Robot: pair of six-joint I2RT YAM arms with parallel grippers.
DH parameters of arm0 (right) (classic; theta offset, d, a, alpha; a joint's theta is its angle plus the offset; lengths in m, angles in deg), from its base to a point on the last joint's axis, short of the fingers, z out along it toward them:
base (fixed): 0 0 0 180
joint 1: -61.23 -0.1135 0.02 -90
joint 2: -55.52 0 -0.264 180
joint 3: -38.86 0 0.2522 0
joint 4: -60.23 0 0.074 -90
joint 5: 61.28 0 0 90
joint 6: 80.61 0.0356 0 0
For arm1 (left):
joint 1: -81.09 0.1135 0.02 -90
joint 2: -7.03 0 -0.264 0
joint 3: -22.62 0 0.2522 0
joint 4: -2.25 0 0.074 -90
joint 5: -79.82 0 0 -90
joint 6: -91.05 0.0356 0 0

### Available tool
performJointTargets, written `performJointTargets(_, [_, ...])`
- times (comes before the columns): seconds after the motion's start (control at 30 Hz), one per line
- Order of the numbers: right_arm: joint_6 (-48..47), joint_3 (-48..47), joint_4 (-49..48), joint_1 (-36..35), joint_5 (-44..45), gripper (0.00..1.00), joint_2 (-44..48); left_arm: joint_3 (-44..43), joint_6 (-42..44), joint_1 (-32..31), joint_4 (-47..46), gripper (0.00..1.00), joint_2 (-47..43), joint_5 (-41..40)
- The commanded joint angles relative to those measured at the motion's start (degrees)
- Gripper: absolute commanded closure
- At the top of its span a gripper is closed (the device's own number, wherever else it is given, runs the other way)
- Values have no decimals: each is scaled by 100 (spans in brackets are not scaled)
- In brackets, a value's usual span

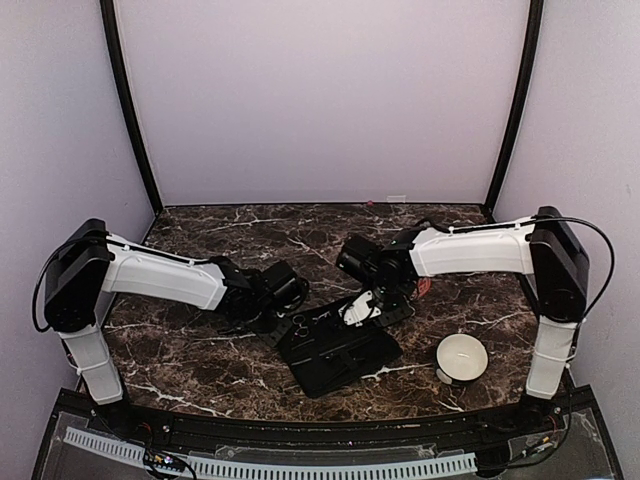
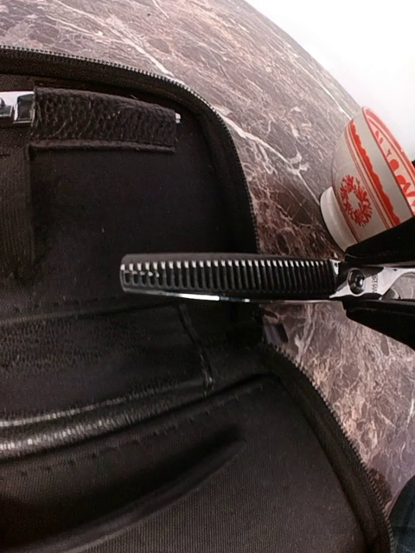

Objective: Sort the hair-cutting tools

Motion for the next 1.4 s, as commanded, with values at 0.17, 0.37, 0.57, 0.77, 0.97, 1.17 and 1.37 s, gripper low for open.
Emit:
performJointTargets(0.17, [-103,-504,-205,-39,232,100,-463,-202,6,17,-252,100,-26,-136])
performJointTargets(0.37, [-187,-583,-258,-47,284,100,-686,-157,-88,56,-370,100,-81,11])
performJointTargets(0.57, [-169,-677,-180,-135,74,100,-700,-105,-175,116,-438,100,-134,81])
performJointTargets(0.77, [-127,-738,-110,-223,-332,100,-689,-21,-228,169,-512,100,-129,144])
performJointTargets(0.97, [-21,-725,-215,-224,-670,100,-764,37,-250,180,-563,100,-111,179])
performJointTargets(1.17, [100,-772,-425,-224,-933,100,-962,42,-244,180,-600,100,-77,225])
performJointTargets(1.37, [126,-855,-664,-224,-1229,100,-1070,28,-242,182,-573,100,-71,214])
